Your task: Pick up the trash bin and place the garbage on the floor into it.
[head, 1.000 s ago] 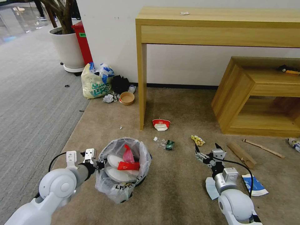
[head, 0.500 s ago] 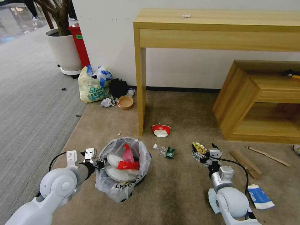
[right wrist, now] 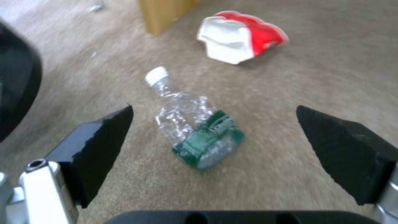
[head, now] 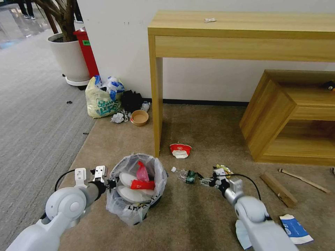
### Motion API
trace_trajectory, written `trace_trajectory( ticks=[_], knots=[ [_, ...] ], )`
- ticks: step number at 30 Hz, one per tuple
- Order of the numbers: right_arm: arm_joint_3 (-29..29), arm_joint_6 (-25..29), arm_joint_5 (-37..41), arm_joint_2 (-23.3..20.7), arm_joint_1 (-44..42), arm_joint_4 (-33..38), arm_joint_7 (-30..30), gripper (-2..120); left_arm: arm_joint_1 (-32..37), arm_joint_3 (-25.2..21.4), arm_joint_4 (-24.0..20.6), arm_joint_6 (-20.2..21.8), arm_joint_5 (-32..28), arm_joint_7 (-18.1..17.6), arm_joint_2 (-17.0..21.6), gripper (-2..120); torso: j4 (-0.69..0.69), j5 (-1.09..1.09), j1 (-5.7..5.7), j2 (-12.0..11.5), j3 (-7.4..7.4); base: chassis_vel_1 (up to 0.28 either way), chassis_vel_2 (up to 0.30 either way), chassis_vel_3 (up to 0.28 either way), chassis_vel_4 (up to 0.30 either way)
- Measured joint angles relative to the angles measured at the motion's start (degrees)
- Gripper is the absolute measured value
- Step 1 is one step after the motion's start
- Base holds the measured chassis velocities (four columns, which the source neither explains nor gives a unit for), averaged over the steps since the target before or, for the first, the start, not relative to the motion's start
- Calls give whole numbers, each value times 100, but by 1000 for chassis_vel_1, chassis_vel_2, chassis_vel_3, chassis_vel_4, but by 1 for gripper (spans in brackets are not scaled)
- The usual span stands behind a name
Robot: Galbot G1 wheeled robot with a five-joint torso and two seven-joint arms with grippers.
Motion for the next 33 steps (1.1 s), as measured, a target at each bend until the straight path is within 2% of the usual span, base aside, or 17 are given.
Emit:
trace_trajectory(
  ticks=[3,5,9,10,12,17,20,21,24,28,30,33],
  knots=[
    [-161,-10,-202,23,275,-322,-131,100,-40,31,19,-1,0,28,13,0,-2,0,0,0,0,0,0,0,0],
    [-308,-165,-389,142,683,-805,-284,100,-111,92,65,0,19,93,49,0,-1,2,0,0,0,0,0,0,0],
    [-484,-362,-502,225,1061,-1214,-469,100,-97,94,80,0,70,154,93,0,-4,0,0,0,1,0,0,0,0],
    [-643,-414,-542,257,1310,-1454,-591,100,-65,79,81,0,88,178,115,0,-2,4,0,0,1,0,0,0,0],
    [-984,-428,-595,328,1760,-1910,-774,100,-32,38,88,0,130,210,140,0,0,-2,0,0,1,0,0,0,0],
    [-1361,-420,-702,504,2191,-2429,-983,100,-79,30,108,0,140,223,140,0,-1,-1,0,0,1,0,0,0,0],
    [-1678,-393,-960,757,2575,-3026,-1076,100,-141,56,115,0,140,224,123,0,-1,0,0,0,1,0,0,0,0],
    [-1678,-393,-960,757,2575,-3026,-1076,100,-141,56,115,0,140,224,123,0,-1,0,0,0,1,0,0,0,0],
    [-1872,-338,-1375,1059,2885,-3705,-1156,100,-102,62,99,0,156,220,112,0,-2,0,0,0,0,0,0,0,0],
    [-1915,-203,-1662,1282,3059,-4212,-1131,100,-57,62,71,0,175,218,111,0,-1,0,0,0,0,0,0,0,0],
    [-1873,-36,-2010,1522,3235,-4688,-1015,100,-42,61,53,0,189,209,111,0,-1,1,0,0,1,0,0,0,0],
    [-1837,3,-2129,1651,3328,-4914,-837,100,-42,60,39,0,194,206,111,0,-1,0,0,0,0,0,0,0,0]
  ],
)
